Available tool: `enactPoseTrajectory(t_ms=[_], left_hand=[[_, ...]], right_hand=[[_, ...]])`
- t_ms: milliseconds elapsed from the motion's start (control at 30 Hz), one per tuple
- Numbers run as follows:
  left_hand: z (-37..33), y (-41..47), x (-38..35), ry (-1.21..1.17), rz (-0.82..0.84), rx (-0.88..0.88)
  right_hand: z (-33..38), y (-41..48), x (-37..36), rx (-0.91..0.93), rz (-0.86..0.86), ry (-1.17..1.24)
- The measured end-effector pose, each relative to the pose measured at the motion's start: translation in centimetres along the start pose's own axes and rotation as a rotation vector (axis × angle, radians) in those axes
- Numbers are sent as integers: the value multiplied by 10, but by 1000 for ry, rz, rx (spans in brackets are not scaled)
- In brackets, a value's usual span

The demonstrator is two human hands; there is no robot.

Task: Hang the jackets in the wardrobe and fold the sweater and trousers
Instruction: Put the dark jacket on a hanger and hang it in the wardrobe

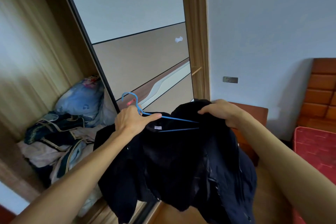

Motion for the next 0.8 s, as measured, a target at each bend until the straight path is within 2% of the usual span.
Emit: enactPoseTrajectory(t_ms=[67,133,267,367,433,500,567,633,733,800], left_hand=[[-11,-2,-3,22,16,-2],[-21,-3,-5,7,-4,-9],[-36,-4,8,-18,-87,19],[-27,-3,31,-80,-146,65],[-22,-5,41,-140,-151,78],[-21,-10,47,-180,-132,76],[-23,-13,52,-225,-121,69],[-26,-15,56,-274,-115,41],[-33,-19,63,-303,-77,-21],[-41,-23,66,-316,-22,-65]], right_hand=[[18,-4,-10,85,-21,80],[36,-9,-33,223,-45,49],[50,-17,-89,498,-63,-293],[36,-8,-95,660,-25,-580],[27,-1,-84,836,-203,-787],[25,4,-74,970,-426,-826],[32,5,-65,976,-549,-772],[44,5,-54,916,-578,-774],[62,2,-37,796,-406,-889],[66,0,-35,796,-317,-929]])
Point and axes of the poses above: each hand's wrist, its own y-axis towards the middle knuckle, its own x-axis out of the back of the hand, z = x × y, the point moved 2 cm from there along y, towards the middle knuckle, and after that the axes turned 5 degrees about z, right-handed, at the moved point
